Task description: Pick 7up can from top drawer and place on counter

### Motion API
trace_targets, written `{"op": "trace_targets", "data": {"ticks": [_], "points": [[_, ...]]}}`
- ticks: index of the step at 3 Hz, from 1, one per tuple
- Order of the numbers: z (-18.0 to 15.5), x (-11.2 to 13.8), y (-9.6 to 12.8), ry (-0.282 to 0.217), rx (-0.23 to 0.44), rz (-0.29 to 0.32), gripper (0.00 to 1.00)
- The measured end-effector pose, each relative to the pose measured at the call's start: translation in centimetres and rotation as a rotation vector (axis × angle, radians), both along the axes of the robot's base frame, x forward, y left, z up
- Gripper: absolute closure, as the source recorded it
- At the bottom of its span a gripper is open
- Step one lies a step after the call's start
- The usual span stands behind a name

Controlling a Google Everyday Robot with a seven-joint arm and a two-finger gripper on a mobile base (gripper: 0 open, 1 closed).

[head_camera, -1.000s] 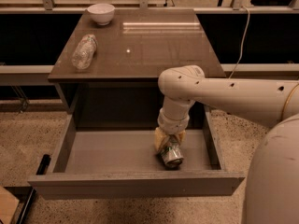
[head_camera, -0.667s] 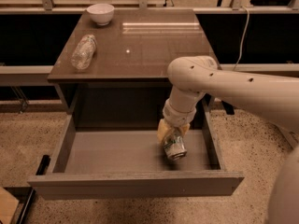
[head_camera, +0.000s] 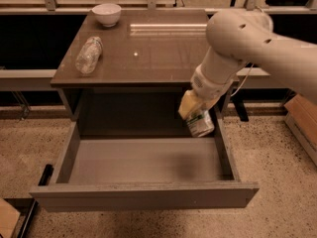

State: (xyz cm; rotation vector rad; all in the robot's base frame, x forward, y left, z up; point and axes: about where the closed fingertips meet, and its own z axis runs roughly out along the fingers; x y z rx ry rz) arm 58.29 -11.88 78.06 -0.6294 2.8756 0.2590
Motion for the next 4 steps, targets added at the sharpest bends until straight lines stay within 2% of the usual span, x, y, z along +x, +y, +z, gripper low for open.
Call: {"op": "trace_targets", "data": {"ticks": [1, 2, 3, 4], "points": [[6.3, 5.4, -2.7, -0.129, -0.036, 0.007, 1.0], [9.2, 10.3, -4.0, -0.199, -0.074, 0.012, 1.0], [10.8, 16.0, -3.4, -0.272, -0.09, 0.034, 1.0], [11.3, 19.2, -2.1, -0.318, -0.073, 0.057, 1.0]]}}
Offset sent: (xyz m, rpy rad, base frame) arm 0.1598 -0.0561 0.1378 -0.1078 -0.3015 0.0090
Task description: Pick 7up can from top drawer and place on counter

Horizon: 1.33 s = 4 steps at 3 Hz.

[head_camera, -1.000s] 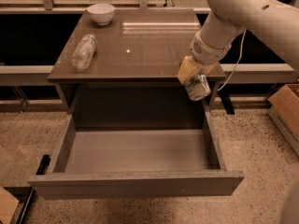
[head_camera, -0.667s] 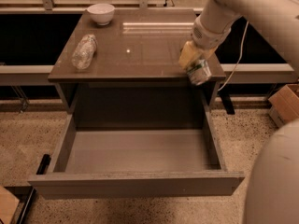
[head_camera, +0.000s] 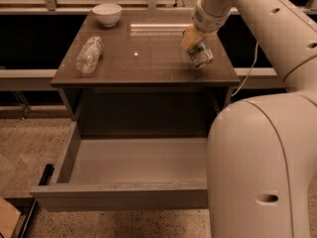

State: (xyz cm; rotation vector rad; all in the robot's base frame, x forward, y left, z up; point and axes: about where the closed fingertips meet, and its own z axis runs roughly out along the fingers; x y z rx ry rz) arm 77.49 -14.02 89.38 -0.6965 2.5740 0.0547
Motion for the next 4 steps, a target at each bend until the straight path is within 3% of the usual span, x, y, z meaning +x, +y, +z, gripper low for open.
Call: {"op": "trace_targets", "data": {"ticks": [2, 4], "points": [[-2.0, 3.1, 4.9, -0.015, 0.1, 0.133, 0.5], [-2.7, 3.3, 5.2, -0.007, 0.097, 0.134, 0.04]]}}
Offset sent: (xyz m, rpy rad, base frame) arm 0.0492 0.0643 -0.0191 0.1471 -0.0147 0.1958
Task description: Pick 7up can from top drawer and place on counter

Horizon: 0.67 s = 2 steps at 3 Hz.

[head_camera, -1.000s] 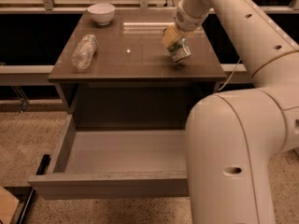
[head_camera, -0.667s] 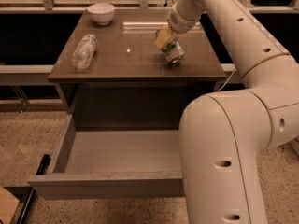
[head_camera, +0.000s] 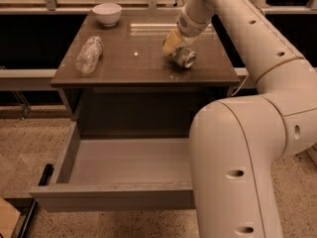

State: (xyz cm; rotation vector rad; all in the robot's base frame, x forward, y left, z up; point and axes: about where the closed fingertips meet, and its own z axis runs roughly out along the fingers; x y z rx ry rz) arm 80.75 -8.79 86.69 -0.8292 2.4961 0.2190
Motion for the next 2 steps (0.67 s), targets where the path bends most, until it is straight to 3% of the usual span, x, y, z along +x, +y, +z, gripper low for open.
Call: {"op": "trace_targets", "data": {"ticks": [2], "points": [[-0.2, 0.04, 0.1, 0.002, 0.0, 0.001, 0.0]]}}
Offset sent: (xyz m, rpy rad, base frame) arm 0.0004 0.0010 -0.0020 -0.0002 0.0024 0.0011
